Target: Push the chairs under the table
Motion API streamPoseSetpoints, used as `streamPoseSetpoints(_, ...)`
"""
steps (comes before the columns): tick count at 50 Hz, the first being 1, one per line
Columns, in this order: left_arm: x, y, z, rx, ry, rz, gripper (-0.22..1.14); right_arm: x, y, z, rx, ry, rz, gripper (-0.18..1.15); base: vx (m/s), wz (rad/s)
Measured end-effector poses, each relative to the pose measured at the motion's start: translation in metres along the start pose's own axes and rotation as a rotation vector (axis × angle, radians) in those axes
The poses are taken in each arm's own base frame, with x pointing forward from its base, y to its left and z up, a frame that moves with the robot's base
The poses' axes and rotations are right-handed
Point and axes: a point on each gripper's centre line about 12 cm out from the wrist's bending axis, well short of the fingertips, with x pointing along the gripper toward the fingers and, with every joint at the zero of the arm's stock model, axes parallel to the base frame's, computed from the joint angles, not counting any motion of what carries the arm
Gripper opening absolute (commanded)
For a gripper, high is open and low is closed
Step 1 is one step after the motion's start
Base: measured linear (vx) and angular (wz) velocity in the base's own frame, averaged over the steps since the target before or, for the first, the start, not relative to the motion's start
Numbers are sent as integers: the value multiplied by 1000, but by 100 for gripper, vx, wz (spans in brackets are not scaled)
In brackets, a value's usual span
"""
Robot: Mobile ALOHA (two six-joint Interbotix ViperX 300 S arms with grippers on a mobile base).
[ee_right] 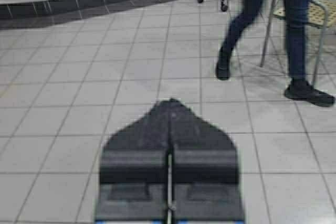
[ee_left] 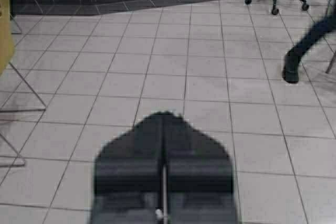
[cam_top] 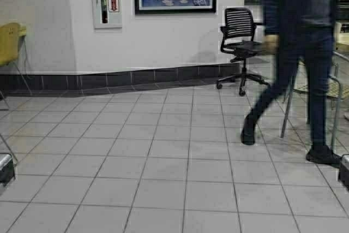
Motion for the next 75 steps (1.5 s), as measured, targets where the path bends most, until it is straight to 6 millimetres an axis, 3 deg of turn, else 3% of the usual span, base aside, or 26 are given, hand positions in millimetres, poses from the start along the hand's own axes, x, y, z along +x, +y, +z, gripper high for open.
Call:
streamPoseSetpoints(22,0,0,1,3,-2,-2,3,-5,0,3,11,-12,0,4,27,11)
streamPoseSetpoints(40,-1,0,-5,-24,11,-1,3,-7,0,-7,11,28,0,4,31,18)
streamPoseSetpoints(61,-4,-19,-4,-28,6,-92,3,1,0,-10,12,60,-3,4,22,37)
streamPoseSetpoints(75,-5,-20,-6,-28,10,-93,3,2,0,-11,12,67,-3,4,18,59)
